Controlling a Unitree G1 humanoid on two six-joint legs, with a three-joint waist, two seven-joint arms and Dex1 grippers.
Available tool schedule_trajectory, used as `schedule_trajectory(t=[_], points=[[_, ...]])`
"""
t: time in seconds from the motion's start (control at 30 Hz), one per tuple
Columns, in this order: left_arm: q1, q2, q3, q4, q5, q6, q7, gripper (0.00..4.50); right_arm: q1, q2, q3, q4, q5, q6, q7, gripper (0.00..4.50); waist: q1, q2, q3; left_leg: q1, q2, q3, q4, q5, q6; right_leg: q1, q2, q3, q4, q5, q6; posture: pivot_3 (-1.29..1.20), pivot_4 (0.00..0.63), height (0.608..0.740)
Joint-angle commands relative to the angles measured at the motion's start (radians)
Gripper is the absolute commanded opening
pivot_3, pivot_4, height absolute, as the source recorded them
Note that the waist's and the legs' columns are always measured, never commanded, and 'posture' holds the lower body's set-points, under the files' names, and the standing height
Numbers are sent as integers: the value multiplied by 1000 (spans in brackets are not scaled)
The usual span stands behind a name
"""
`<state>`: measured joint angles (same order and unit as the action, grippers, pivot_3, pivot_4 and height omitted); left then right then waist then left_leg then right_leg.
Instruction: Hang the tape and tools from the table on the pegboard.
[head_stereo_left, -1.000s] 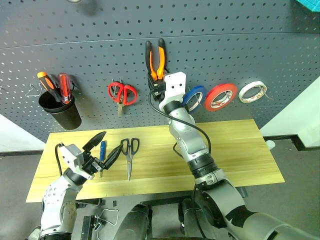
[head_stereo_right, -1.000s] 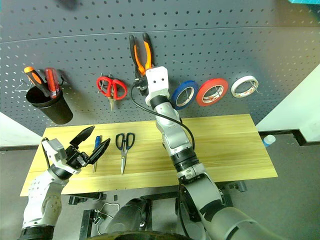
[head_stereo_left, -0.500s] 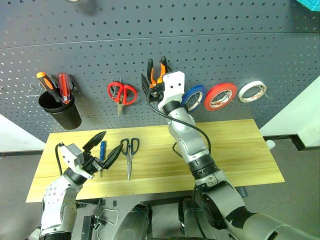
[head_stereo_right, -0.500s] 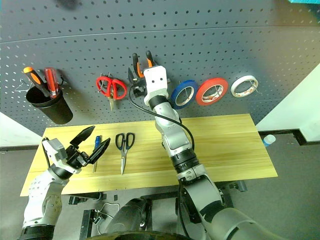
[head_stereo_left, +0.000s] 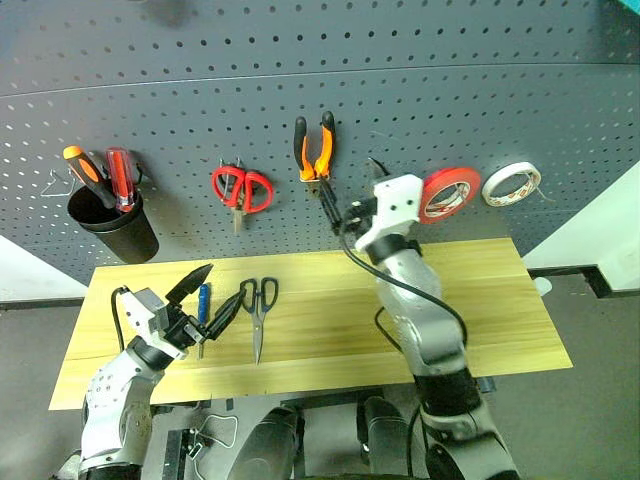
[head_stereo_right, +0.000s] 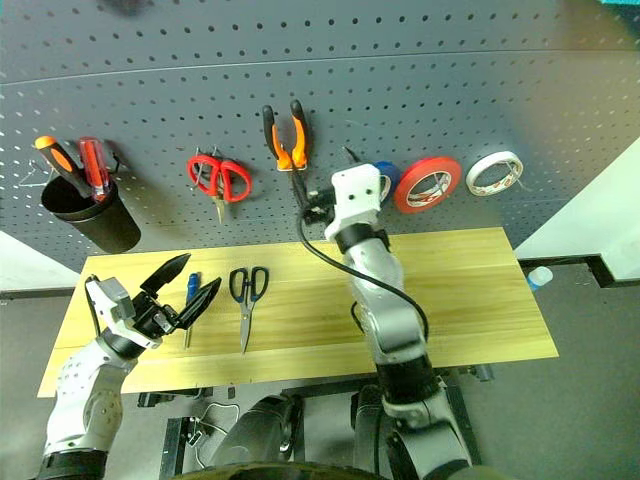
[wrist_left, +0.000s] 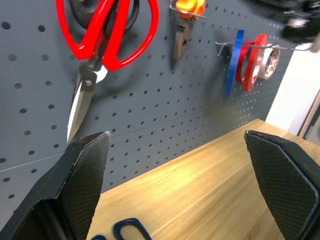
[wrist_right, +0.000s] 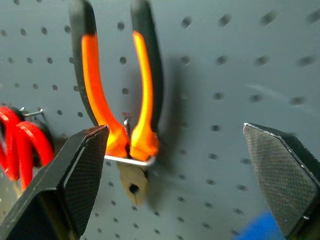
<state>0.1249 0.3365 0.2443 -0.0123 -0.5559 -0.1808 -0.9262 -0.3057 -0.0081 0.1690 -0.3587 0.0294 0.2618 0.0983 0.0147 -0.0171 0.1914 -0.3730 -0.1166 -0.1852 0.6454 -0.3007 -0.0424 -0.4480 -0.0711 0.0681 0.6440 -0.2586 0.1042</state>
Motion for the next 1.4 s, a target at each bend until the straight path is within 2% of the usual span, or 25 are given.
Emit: schedule_trajectory(t=[0.03, 0.13, 0.27, 0.37, 0.43, 0.57, 0.7, 0.83, 0.93, 1.23, 1.4], points=[[-1, 11, 12, 2, -7, -7, -9, 4500, 54, -37, -43, -181, 49, 95, 28, 4481, 0, 0, 0, 0, 0, 0, 0, -1, 2, 0, 0, 0, 0, 0, 0, 103, 192, 739], [-5, 16, 13, 11, -6, 0, -9, 4500, 127, -105, -87, -310, 168, 221, 109, 4481, 0, 0, 0, 1, 0, 0, 1, -2, 4, 2, 0, -1, 0, 0, 0, 91, 195, 739], [25, 45, 0, -32, 30, 94, 64, 4500, 286, -259, -181, -463, 426, 385, 279, 4481, 0, 0, 1, 1, 1, -1, 0, -3, 5, 4, 0, -2, -3, 0, 0, 75, 203, 739], [52, 79, -44, -157, 60, 278, 186, 4500, 400, -375, -235, -495, 490, 438, 344, 4481, -1, 0, 5, 1, 2, -1, 0, -4, 8, 6, 1, -2, -7, 0, 0, 73, 211, 739], [43, 80, -54, -213, 37, 367, 243, 4500, 424, -405, -244, -493, 504, 444, 348, 4481, 0, -1, 7, 1, 2, -1, 0, -5, 8, 7, 1, -2, -10, 1, 2, 72, 215, 739], [-12, 43, -119, -284, 94, 512, 400, 4500, 414, -416, -234, -459, 486, 434, 328, 4481, 2, 0, 8, 1, 3, -1, 1, -5, 8, 8, 1, -3, -10, 2, 3, 71, 219, 739], [-37, 4, -202, -273, 272, 540, 566, 4500, 406, -412, -194, -448, 466, 433, 314, 4481, 0, 0, 8, 2, 3, 0, 1, -5, 8, 8, 1, -3, -11, 2, 3, 70, 213, 739], [-77, -66, -251, -258, 383, 609, 721, 4500, 394, -409, -165, -432, 451, 424, 306, 4481, 15, -1, 8, 1, 3, 0, 1, -4, 7, 8, 1, -3, -12, 2, 3, 67, 212, 739], [-123, -156, -238, -185, 446, 712, 883, 4500, 382, -404, -147, -419, 435, 419, 295, 4481, 30, -1, 8, 1, 3, 1, 1, -4, 7, 8, 1, -3, -12, 2, 3, 60, 212, 739], [-128, -275, -295, -213, 486, 964, 970, 4500, 395, -407, -149, -443, 431, 429, 270, 4481, 28, -4, 11, 0, 2, 1, 1, -2, 4, 8, 0, -3, -13, 2, 4, 29, 224, 739], [-145, -323, -298, -186, 492, 1003, 987, 4500, 444, -464, -187, -484, 465, 436, 320, 4481, 27, -5, 12, 0, 2, 1, 2, -3, 5, 8, 0, -3, -13, 2, 4, 4, 227, 739]])
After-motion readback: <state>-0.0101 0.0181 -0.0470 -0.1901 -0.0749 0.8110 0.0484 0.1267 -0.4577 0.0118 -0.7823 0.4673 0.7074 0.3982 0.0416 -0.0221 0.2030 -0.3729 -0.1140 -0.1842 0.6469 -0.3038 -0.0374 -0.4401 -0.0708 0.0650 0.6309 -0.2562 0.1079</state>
